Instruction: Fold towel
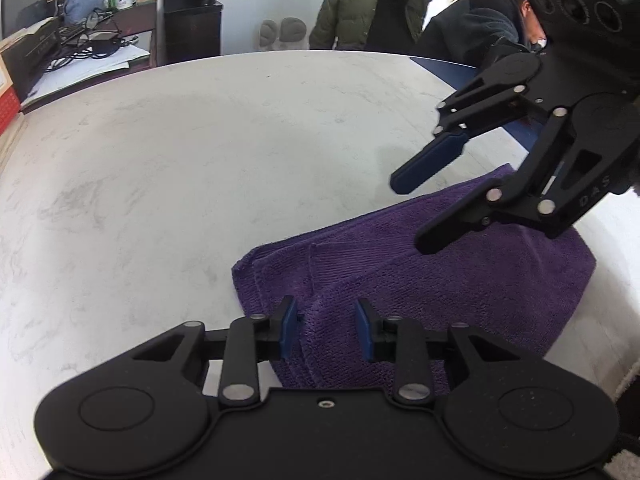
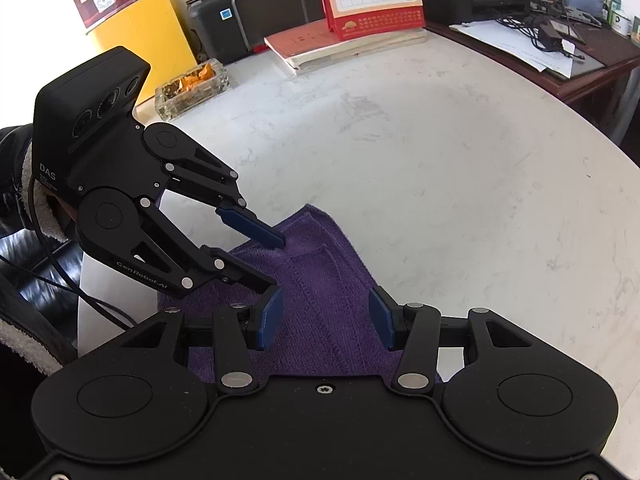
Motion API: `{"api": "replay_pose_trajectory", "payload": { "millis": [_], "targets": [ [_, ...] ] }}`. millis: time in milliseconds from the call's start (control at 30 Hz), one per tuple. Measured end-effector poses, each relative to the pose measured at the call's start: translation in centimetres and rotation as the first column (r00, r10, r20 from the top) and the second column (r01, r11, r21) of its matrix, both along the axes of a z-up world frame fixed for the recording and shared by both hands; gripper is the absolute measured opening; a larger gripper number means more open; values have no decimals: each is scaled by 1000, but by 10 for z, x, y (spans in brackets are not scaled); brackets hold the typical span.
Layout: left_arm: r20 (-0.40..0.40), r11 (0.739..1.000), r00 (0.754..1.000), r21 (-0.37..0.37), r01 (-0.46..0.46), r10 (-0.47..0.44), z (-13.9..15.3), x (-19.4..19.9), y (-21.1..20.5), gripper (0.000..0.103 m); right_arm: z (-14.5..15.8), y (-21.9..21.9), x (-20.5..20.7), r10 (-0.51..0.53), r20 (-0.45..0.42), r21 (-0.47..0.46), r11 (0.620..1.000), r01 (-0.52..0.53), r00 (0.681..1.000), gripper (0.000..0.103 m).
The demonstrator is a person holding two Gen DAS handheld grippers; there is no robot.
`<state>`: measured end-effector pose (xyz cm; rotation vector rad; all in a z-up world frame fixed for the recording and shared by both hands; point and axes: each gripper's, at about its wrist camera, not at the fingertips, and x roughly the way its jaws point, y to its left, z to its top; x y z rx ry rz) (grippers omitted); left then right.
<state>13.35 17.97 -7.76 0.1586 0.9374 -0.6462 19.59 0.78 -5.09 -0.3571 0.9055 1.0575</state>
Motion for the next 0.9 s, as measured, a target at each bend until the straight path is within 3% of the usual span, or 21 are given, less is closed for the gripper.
{"api": "replay_pose_trajectory", "payload": {
  "millis": [233,800,900],
  "targets": [
    [44,993,994,-51,106,-104,11,0,-4,17,-5,1,3,14,-2,2,1000,-14,1000,47],
    [26,994,994,-42,106,-105,0,23,-9,13,-5,-26,-2,-34,-27,18,999,35,999,47],
    [7,996,996,-23,88,-88,-3,24,-8,13,-8,-12,7,-33,-33,18,999,34,999,47]
  ]
}}
